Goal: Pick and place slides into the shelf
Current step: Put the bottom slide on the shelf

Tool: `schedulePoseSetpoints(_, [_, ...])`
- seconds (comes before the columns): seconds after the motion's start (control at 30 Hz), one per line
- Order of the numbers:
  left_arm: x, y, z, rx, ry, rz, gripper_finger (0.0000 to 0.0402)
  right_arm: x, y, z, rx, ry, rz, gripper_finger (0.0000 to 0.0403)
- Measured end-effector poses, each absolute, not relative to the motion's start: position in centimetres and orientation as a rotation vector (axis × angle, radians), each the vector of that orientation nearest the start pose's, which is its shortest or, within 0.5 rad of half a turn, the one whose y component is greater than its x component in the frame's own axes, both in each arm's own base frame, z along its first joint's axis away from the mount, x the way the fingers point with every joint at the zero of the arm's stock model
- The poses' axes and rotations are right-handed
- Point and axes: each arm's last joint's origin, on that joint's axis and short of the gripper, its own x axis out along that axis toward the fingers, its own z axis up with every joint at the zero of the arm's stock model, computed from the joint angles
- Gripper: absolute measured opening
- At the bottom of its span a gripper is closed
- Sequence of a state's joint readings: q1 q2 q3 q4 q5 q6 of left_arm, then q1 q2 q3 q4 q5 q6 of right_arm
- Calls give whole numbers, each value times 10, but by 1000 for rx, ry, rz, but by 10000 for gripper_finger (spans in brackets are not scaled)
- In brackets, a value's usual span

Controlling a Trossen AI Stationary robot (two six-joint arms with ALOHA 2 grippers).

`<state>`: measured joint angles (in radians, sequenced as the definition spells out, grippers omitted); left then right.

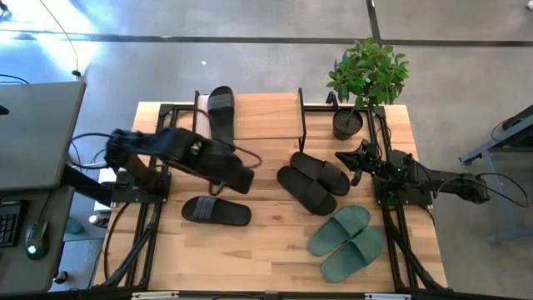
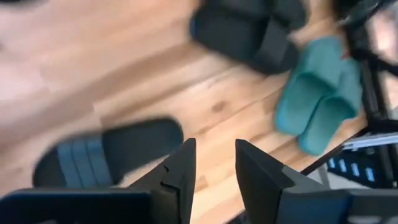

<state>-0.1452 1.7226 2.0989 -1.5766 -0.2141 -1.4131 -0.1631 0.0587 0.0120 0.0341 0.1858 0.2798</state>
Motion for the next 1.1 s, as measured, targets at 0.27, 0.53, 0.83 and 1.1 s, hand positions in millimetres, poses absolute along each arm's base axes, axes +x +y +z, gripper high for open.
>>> schedulePoseSetpoints(0.27, [343,-42,363,-1053,1179,885,58,99,-22,165,306,-29,-350,0])
schedulePoseSetpoints(0.53, [350,-46,301,-983,1430,975,3,99,-22,164,303,-18,-350,0])
schedulePoseSetpoints(0.83, [335,-45,257,-943,1560,1141,21,100,-22,164,303,-14,-350,0])
schedulePoseSetpoints(1.1, [326,-45,238,-944,1647,1196,21,100,-22,164,302,-14,-349,0])
